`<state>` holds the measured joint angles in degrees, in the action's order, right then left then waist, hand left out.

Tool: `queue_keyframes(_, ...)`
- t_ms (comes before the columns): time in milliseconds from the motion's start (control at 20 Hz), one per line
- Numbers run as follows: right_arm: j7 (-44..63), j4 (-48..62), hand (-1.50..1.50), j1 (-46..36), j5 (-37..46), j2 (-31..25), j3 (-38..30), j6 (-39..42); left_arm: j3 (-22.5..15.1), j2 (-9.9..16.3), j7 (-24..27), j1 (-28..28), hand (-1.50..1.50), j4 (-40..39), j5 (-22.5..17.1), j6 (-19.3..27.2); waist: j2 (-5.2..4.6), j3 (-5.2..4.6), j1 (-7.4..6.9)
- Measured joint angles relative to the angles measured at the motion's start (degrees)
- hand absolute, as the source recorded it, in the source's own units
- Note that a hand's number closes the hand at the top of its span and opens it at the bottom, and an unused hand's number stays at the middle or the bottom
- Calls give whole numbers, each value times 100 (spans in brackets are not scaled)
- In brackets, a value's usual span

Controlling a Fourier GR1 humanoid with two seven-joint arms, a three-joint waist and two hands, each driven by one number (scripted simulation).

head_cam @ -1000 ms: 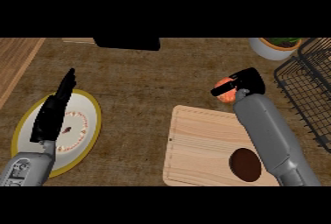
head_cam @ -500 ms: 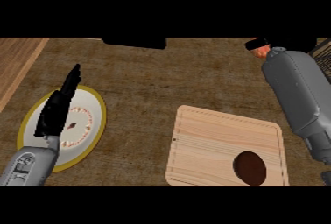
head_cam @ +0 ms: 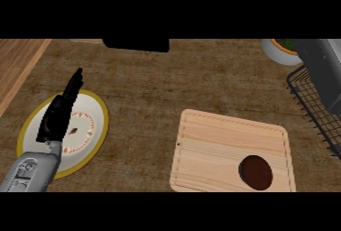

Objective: Pick the squash from the cutting board and place it in the tiered basket

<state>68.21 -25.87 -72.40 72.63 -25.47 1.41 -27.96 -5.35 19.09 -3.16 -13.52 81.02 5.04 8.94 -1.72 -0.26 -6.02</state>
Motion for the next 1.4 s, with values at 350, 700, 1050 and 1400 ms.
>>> queue_keyframes(350,48,672,150,-671,331,-115,-273,48,118,17,35,18,0,-98,-36,-13,22,14,131)
queue_keyframes(700,-160,1271,150,-845,478,-364,-477,-8,239,90,2,23,0,-84,-61,-70,44,21,234)
queue_keyframes(1050,-130,2002,150,-800,860,-800,-287,443,214,16,-58,127,0,18,-9,-13,62,21,297)
queue_keyframes(1400,-255,2267,150,-646,941,-1076,-229,810,308,8,-21,205,0,19,-3,-11,101,25,401)
